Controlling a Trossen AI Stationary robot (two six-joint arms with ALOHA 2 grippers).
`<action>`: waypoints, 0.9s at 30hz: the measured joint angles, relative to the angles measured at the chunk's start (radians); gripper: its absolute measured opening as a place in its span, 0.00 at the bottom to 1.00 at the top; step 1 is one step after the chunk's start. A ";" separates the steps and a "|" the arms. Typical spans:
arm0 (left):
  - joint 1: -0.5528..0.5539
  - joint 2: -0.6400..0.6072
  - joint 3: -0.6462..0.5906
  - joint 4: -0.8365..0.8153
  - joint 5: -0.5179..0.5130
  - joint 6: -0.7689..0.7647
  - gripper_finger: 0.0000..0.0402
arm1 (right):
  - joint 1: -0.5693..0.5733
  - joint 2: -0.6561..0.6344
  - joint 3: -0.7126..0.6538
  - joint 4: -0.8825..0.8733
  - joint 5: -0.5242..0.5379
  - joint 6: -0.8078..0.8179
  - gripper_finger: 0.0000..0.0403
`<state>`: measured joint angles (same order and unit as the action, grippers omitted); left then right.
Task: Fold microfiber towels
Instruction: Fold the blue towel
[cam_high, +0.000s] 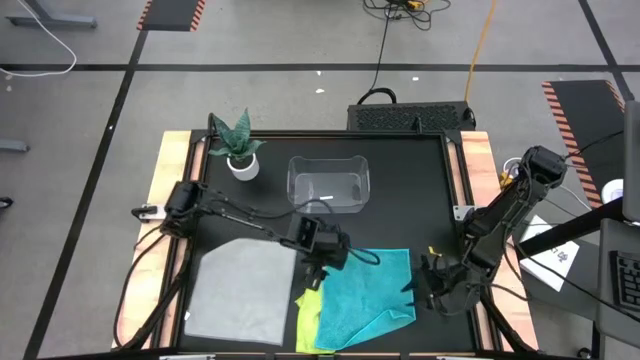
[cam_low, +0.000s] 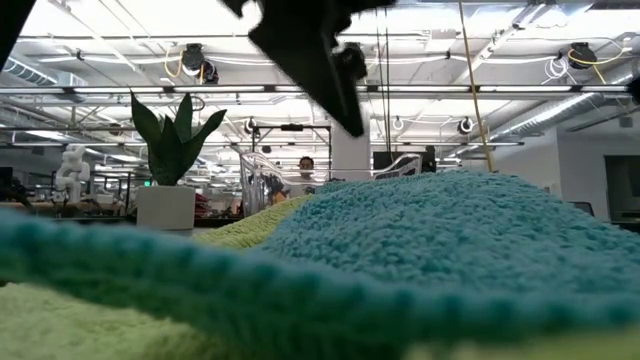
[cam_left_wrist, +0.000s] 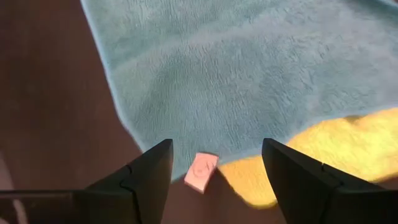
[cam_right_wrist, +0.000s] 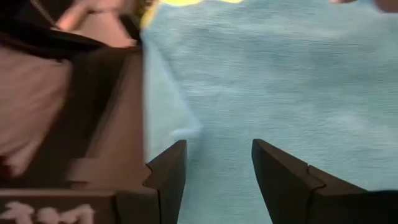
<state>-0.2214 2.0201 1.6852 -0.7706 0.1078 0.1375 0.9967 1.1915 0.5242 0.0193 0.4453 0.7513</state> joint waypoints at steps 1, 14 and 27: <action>0.002 -0.014 0.000 0.003 0.001 0.000 0.62 | 0.017 0.000 0.000 0.020 -0.001 0.002 0.44; 0.021 -0.065 -0.240 0.304 0.090 -0.083 0.62 | -0.035 0.105 0.000 0.020 0.080 -0.001 0.44; 0.007 -0.064 -0.344 0.506 0.155 -0.147 0.62 | -0.178 0.126 -0.070 -0.078 0.031 0.108 0.40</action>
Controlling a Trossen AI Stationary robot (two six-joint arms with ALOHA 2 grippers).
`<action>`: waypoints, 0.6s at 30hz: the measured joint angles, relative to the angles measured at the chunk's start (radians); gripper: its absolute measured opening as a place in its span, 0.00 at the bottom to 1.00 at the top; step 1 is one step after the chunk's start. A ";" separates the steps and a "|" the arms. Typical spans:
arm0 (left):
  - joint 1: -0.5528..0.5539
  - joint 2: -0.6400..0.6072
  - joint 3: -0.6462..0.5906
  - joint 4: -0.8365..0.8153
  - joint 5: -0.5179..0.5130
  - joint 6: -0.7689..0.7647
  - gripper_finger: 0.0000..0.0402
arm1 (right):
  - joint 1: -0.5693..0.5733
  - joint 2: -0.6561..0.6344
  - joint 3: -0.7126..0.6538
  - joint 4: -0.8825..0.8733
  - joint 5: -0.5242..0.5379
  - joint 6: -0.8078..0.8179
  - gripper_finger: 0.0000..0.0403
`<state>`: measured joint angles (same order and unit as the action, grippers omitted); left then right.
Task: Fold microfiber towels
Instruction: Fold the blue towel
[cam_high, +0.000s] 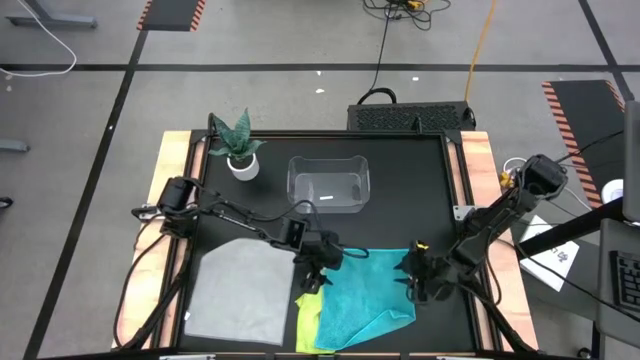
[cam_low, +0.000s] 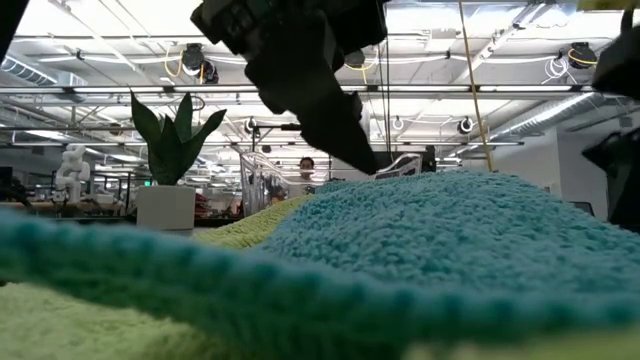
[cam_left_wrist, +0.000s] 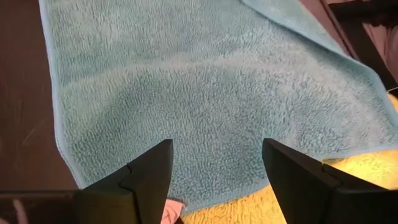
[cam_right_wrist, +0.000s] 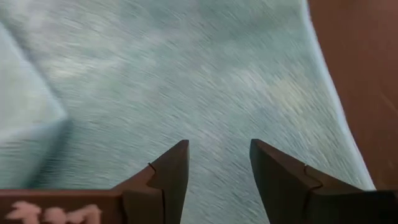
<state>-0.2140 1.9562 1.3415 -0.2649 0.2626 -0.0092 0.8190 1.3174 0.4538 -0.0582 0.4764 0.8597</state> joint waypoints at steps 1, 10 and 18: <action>-0.002 -0.002 0.001 0.003 0.000 0.003 0.62 | -0.008 0.000 -0.015 0.000 -0.010 0.017 0.39; -0.004 -0.002 0.001 0.004 -0.001 0.053 0.62 | -0.082 -0.004 -0.098 0.015 -0.029 0.115 0.39; 0.006 -0.002 0.001 0.001 -0.002 0.066 0.62 | -0.219 -0.002 -0.106 -0.105 -0.024 0.123 0.39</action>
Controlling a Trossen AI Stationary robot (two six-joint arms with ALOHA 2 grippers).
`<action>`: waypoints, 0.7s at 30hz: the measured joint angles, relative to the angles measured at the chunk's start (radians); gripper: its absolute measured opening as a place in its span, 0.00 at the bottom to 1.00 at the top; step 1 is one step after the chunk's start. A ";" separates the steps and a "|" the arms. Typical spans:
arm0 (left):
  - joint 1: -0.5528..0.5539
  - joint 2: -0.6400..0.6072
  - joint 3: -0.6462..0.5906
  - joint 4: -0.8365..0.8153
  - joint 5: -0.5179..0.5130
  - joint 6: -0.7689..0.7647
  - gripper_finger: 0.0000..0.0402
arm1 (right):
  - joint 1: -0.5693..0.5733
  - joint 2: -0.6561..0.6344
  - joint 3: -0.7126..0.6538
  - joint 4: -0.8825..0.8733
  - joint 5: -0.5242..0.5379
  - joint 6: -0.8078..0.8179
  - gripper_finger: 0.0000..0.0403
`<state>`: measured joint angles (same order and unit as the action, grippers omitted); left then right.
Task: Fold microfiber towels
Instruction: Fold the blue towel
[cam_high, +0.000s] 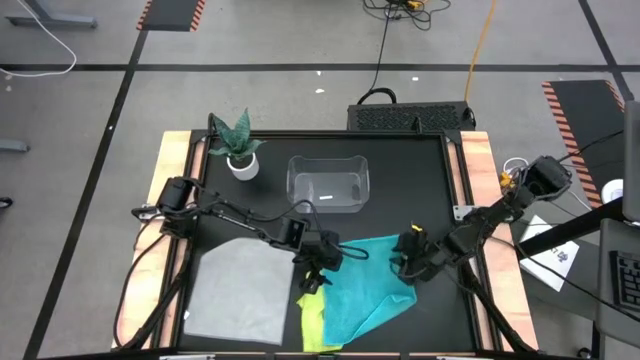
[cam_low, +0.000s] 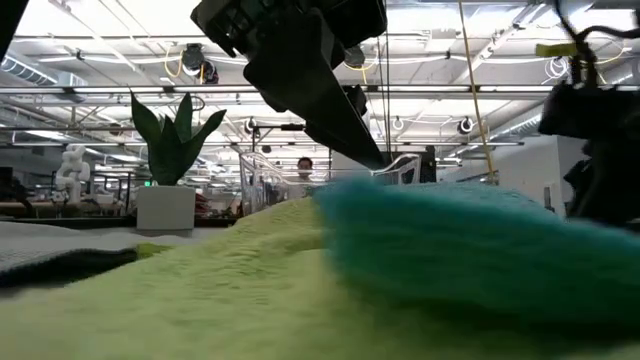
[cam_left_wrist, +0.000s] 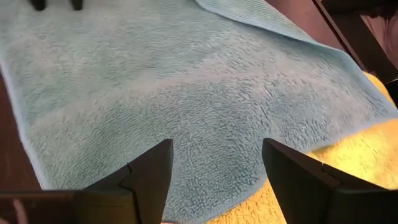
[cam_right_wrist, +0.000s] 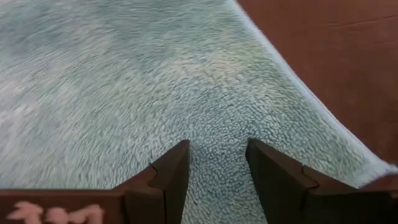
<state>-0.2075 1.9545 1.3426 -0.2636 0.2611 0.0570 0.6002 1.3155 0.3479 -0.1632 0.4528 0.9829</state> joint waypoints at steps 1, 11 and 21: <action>0.002 0.000 0.000 -0.005 0.000 0.000 0.62 | -0.019 0.000 0.000 -0.015 -0.001 0.000 0.39; 0.013 0.000 0.000 -0.066 -0.043 -0.001 0.62 | -0.164 0.000 -0.001 -0.092 0.018 -0.051 0.39; -0.016 -0.063 0.002 -0.104 -0.052 -0.005 0.62 | -0.102 -0.099 -0.006 0.068 -0.006 -0.277 0.39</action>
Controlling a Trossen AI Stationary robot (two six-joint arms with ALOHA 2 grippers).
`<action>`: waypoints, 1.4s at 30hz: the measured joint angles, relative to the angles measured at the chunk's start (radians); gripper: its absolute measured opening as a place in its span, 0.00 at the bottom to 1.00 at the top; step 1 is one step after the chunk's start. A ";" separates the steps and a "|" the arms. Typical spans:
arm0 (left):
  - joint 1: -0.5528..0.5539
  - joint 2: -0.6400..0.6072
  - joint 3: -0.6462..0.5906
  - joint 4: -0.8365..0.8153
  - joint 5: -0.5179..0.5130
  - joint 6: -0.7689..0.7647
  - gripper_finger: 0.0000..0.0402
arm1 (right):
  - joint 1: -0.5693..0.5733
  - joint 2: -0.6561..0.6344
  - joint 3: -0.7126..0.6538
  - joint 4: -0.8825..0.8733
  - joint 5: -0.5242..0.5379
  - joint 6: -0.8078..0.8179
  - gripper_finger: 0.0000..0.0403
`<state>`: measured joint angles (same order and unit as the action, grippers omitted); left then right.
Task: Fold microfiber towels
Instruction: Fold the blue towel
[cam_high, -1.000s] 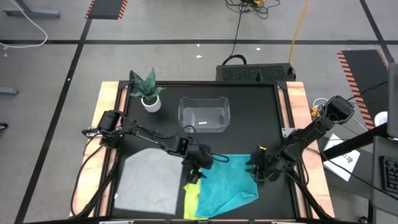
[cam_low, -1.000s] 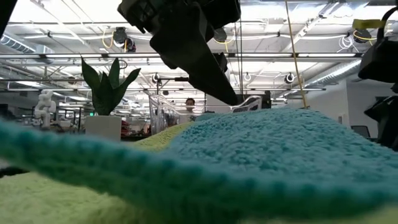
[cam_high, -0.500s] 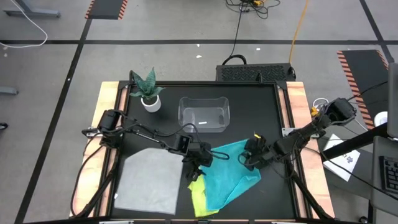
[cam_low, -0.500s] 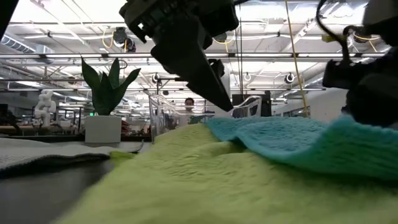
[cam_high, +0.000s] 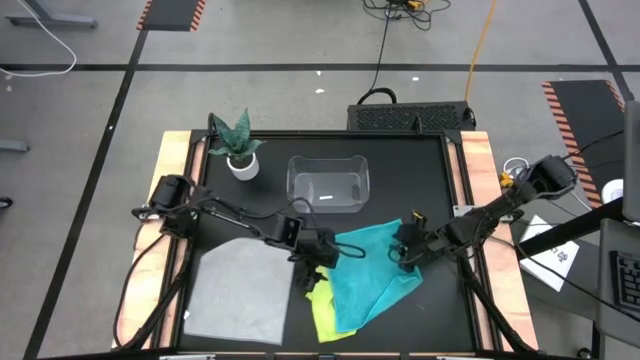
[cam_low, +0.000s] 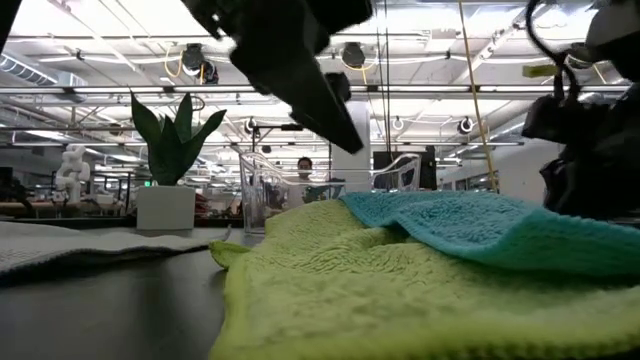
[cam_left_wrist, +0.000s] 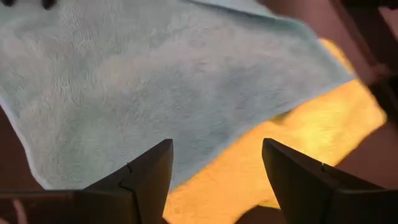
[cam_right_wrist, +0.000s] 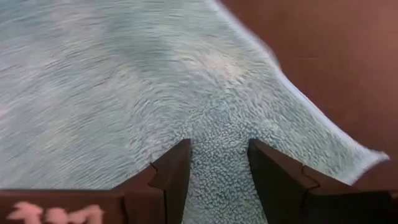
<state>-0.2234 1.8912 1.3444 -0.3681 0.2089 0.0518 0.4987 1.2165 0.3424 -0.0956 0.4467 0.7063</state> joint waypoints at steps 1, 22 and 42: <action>-0.008 -0.010 -0.001 -0.010 0.000 0.001 0.62 | 0.009 -0.013 0.000 0.009 -0.008 -0.026 0.39; -0.282 0.066 -0.002 0.107 -0.523 0.064 0.62 | 0.117 -0.044 0.007 0.450 -0.060 -0.374 0.39; -0.235 0.066 -0.047 0.154 -0.416 0.033 0.62 | 0.272 0.140 0.344 -0.321 0.048 -0.050 0.39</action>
<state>-0.4588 1.9568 1.2976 -0.2138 -0.2073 0.0848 0.7705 1.3568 0.6863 -0.4162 0.4944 0.6561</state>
